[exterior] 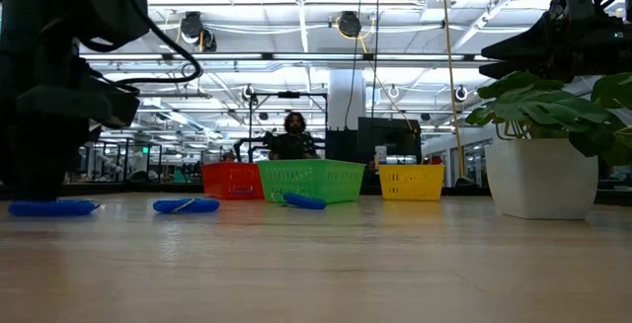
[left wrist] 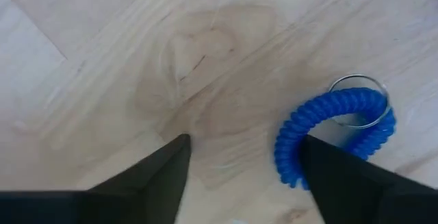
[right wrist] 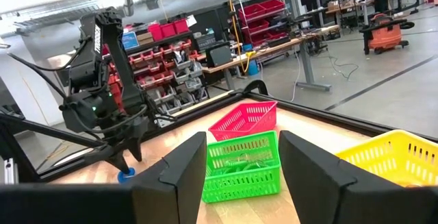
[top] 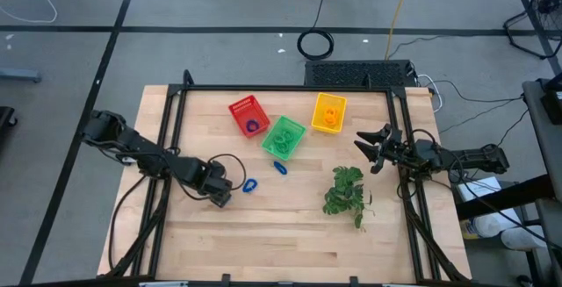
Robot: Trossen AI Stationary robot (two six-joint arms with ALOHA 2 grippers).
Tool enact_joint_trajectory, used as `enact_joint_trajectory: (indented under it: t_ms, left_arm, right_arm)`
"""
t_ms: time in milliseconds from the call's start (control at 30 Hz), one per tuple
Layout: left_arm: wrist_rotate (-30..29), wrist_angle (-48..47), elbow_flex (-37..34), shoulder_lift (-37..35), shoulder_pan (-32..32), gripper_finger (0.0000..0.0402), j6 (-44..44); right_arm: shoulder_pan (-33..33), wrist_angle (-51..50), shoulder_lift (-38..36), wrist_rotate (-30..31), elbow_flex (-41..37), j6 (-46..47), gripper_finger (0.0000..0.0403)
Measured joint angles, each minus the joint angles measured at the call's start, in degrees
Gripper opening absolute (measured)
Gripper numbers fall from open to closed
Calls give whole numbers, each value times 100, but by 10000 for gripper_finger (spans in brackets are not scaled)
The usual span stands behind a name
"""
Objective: Sort spring keychains
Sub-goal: Put the blue spring keychain into the red bin
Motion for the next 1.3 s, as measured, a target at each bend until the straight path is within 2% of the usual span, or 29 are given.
enact_joint_trajectory:
  t_ms: [267, 533, 733, 1033, 1167, 1300]
  left_arm:
    - [-15, -14, -9, 6, 0, 118, -25]
    - [-2, -13, -5, 10, 2, 19, 181]
    - [-105, -677, 330, -39, 48, 9, 621]
    - [-296, -1445, 1357, -22, 466, 6, 1883]
    - [-299, -1807, 1973, 229, 658, 6, 2596]
    - [-298, -2304, 2729, 773, 818, 6, 3345]
  right_arm:
    - [-1, 2, -1, 0, -1, 0, 171]
    - [1, 1, -1, 0, 1, 0, 171]
    - [1, 1, -1, 0, 0, 0, 171]
    - [1, 1, -1, 0, -1, 0, 171]
    - [1, 2, -2, 0, -1, 0, 171]
    - [0, 2, -2, 0, 1, 0, 171]
